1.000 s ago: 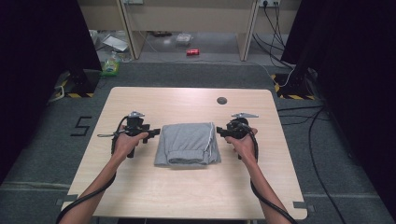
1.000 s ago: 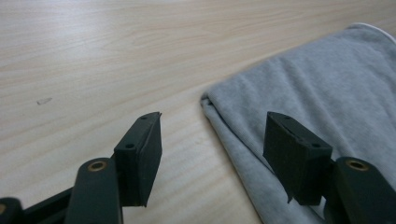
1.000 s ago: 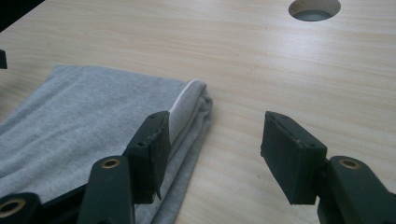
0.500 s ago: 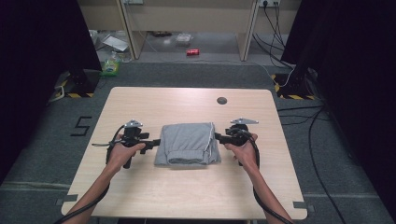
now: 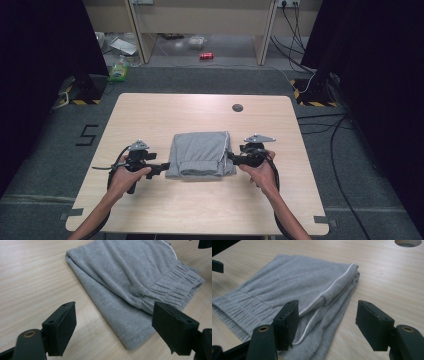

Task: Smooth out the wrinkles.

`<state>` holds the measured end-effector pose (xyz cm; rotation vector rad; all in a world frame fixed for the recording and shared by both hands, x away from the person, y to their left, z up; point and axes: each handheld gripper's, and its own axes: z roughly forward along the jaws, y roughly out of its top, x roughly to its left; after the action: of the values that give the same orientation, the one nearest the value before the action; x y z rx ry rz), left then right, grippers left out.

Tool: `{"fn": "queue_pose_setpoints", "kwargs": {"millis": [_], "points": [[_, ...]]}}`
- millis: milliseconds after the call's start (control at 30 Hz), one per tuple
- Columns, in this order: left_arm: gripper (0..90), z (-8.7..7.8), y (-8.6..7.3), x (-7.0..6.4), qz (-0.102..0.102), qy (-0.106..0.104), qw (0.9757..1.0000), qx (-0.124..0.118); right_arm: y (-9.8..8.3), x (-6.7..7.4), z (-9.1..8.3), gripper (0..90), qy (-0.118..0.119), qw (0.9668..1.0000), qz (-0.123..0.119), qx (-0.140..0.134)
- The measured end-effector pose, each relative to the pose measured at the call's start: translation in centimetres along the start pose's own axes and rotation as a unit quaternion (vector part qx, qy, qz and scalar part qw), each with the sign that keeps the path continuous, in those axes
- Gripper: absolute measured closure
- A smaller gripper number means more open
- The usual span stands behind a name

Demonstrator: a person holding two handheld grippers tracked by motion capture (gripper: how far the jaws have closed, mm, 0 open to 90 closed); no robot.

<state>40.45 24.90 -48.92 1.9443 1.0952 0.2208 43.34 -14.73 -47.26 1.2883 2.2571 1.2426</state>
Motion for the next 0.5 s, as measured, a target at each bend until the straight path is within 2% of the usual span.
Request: {"fn": "queue_pose_setpoints", "kwargs": {"millis": [267,500], "points": [[17.8,-0.3,-1.7,-1.6,0.015,-0.013,0.9998,0.005,-1.5,0.6,-0.8,33.3,0.005,0.9999,-0.004,0.009],[17.5,-0.7,-2.7,-2.3,0.024,-0.011,0.9996,0.009,-2.6,1.0,-1.4,32.5,0.007,0.9999,-0.003,0.014]]}}
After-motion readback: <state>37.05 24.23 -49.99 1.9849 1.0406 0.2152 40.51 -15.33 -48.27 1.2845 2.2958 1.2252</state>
